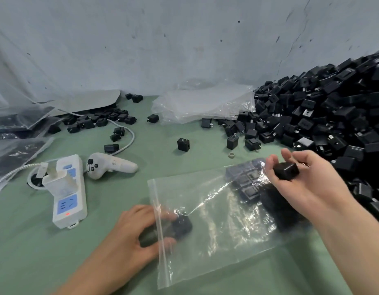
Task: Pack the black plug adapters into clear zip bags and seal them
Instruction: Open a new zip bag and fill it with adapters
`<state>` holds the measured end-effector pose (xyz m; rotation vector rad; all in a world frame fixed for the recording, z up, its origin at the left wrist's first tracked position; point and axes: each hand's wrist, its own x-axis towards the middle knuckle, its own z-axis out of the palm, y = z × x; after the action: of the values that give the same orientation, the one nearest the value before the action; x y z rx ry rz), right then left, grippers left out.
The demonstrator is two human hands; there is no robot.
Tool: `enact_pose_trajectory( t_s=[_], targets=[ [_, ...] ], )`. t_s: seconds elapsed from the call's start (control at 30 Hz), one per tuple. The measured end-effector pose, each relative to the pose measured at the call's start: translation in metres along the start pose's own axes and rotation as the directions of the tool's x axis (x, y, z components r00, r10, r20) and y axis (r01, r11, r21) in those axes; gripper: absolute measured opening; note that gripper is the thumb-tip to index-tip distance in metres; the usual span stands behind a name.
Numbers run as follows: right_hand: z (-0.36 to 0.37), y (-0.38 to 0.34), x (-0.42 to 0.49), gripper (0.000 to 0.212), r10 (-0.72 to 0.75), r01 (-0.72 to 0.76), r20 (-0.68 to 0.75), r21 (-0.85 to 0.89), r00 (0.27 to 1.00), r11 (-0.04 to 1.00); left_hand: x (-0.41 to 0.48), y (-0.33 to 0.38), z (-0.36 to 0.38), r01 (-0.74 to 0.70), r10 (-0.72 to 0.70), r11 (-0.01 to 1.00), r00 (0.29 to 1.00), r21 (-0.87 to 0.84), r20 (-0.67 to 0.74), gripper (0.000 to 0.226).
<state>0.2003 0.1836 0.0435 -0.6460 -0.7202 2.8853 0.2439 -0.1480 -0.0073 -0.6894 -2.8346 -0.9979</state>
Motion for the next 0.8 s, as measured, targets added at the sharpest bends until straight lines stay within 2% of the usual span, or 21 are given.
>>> enact_pose_trajectory(
  t_s=[0.1, 0.17, 0.3, 0.37, 0.4, 0.47, 0.53, 0.57, 0.63, 0.8],
  targets=[
    [0.0, 0.0, 0.001, 0.021, -0.205, 0.21, 0.045, -0.237, 0.978, 0.948, -0.002, -0.007, -0.006, 0.032, -0.032, 0.999, 0.998, -0.012, -0.046, 0.048],
    [0.0, 0.003, 0.0, 0.024, -0.308, 0.316, 0.093, -0.447, 0.947, 0.837, 0.003, -0.005, -0.006, -0.019, 0.02, 0.999, 1.0, 0.051, -0.024, 0.043],
    [-0.006, 0.011, 0.0, 0.029, -0.329, 0.32, 0.138, -0.731, 0.934, 0.603, 0.021, 0.007, 0.002, -0.143, 0.131, 0.98, 0.987, 0.14, 0.09, 0.04],
    [-0.012, 0.013, 0.002, 0.028, -0.35, 0.347, 0.2, -0.834, 0.915, 0.43, 0.03, 0.009, 0.006, -0.199, 0.171, 0.963, 0.973, 0.183, 0.158, 0.038],
    [-0.015, 0.013, 0.003, 0.026, -0.372, 0.394, 0.263, -0.855, 0.89, 0.338, 0.034, 0.011, 0.009, -0.212, 0.178, 0.958, 0.968, 0.195, 0.178, 0.039],
    [-0.023, 0.012, 0.007, 0.022, -0.402, 0.491, 0.425, -0.868, 0.811, 0.073, 0.041, 0.014, 0.015, -0.219, 0.187, 0.956, 0.968, 0.194, 0.169, 0.04],
    [-0.03, 0.012, 0.012, 0.022, -0.36, 0.53, 0.568, -0.822, 0.74, -0.206, 0.049, 0.018, 0.024, -0.221, 0.196, 0.957, 0.97, 0.187, 0.142, 0.037],
    [-0.032, 0.012, 0.013, 0.023, -0.333, 0.536, 0.612, -0.79, 0.717, -0.297, 0.054, 0.021, 0.028, -0.219, 0.196, 0.959, 0.971, 0.181, 0.138, 0.036],
    [-0.036, 0.01, 0.016, 0.023, -0.281, 0.542, 0.66, -0.741, 0.697, -0.395, 0.064, 0.027, 0.037, -0.247, 0.223, 0.952, 0.964, 0.182, 0.144, 0.036],
    [-0.04, 0.002, 0.023, 0.024, -0.201, 0.516, 0.653, -0.72, 0.73, -0.464, 0.081, 0.042, 0.054, -0.299, 0.262, 0.941, 0.94, 0.159, 0.217, 0.042]
  ],
)
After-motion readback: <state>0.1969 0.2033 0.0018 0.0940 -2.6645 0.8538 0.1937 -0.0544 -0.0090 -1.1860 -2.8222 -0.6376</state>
